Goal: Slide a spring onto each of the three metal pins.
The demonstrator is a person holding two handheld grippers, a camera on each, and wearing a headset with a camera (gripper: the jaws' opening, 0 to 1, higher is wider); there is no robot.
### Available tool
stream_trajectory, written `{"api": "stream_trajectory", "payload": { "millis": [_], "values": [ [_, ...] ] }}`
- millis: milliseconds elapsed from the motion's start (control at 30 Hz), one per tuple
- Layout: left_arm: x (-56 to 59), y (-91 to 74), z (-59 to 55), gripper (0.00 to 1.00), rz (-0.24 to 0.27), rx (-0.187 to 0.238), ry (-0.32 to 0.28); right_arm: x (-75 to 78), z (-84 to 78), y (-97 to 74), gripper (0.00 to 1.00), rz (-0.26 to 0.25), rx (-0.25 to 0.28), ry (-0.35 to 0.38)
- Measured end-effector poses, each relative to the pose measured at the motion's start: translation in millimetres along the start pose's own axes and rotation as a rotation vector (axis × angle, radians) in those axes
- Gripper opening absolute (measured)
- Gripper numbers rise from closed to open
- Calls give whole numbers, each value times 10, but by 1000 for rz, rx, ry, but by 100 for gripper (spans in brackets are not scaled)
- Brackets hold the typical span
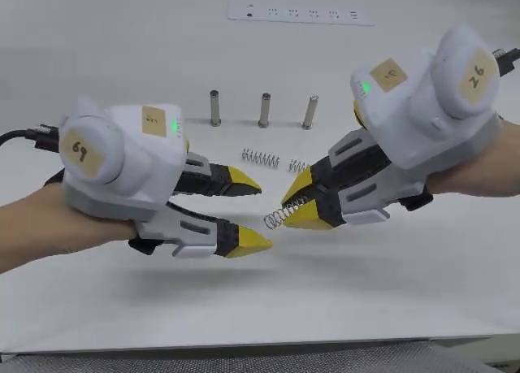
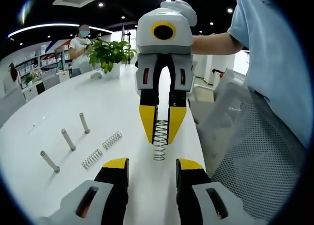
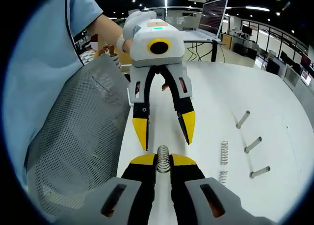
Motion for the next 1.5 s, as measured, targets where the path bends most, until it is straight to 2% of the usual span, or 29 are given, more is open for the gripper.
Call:
{"api": "stream_trajectory", "payload": {
  "millis": [267,400,733,833,1000,1133,1400,1500],
  "values": [
    [-107,-36,-56,52,79,15,-42,27,-24,-9,8,-7,-4,3],
    [-173,-72,-85,69,129,23,-78,37,-30,-13,8,-7,-5,4],
    [-321,-225,-134,89,237,42,-153,53,-16,-26,8,-2,-15,-2],
    [-380,-289,-165,93,273,38,-164,64,-7,-33,8,-1,-21,-7],
    [-431,-378,-190,98,306,41,-191,106,35,-71,8,-3,-31,-16],
    [-472,-439,-228,98,335,35,-197,160,74,-118,8,-3,-49,-24],
    [-548,-501,-241,98,373,53,-218,296,142,-176,8,-6,-81,-25],
    [-577,-525,-248,98,387,62,-229,363,164,-193,8,-4,-108,-33]
  ]
}}
Point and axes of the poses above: the centre of the closed fingertips' face, and the gripper's own axes: y roughly forward along the fingers, x roughly to its right, z roughly out of its top, the point moved 1 cm from there along -y, roughly backward along the fingers, and after that the axes turned 14 degrees about z, right-handed, at the moved point
